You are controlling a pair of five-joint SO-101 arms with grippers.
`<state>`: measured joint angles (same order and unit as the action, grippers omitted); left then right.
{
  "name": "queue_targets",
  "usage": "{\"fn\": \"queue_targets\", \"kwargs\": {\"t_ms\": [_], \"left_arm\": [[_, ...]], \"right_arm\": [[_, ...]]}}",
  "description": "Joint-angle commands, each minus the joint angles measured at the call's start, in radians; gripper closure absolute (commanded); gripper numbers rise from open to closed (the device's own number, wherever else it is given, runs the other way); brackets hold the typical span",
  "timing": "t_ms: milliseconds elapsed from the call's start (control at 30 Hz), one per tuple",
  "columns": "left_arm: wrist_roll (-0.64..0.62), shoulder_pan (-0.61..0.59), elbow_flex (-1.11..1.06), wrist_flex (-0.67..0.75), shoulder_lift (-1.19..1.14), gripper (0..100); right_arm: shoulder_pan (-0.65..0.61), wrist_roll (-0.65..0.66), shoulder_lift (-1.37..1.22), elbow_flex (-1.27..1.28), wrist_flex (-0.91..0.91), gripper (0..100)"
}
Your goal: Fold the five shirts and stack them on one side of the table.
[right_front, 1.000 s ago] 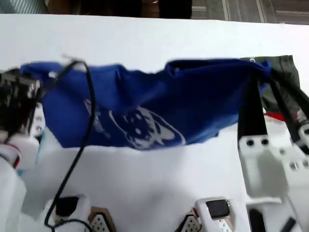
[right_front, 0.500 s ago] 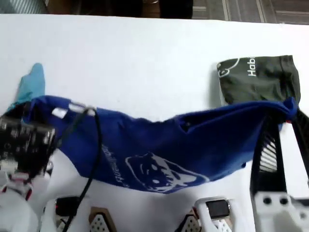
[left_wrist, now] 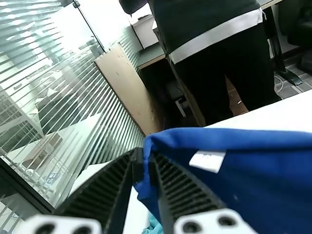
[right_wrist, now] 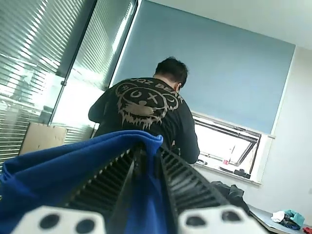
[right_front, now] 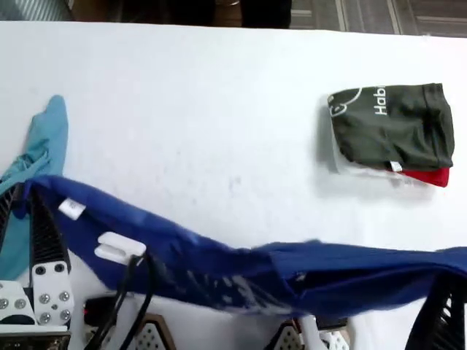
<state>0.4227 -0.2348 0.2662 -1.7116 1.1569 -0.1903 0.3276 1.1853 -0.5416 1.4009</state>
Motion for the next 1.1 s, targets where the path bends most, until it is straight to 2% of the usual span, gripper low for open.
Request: {"fn": "queue_targets", "kwargs": {"t_ms": [0,133,467,833,1067], "left_arm": [[0.003,0.002,0.015,0.025,0.0,97],[0.003,0.003,0.007,0.043,-0.006,97],[0.005,0.006,-0.217,0.298,-0.167,97],[0.008,0.008,-0.297,0.566,-0.493,97],[0.011,0.008,-0.295,0.71,-0.724,97]], "right_arm": [[0.013,0.005,-0.008,0.006,-0.021,97.8],[0.013,-0.002,-0.05,0.035,-0.027,97.8],[0.005,-0.003,-0.239,0.183,-0.154,97.8],[0.01,0.003,-0.432,0.529,-0.475,97.8],[0.012,0.005,-0.667,0.552,-0.674,97.8]]}}
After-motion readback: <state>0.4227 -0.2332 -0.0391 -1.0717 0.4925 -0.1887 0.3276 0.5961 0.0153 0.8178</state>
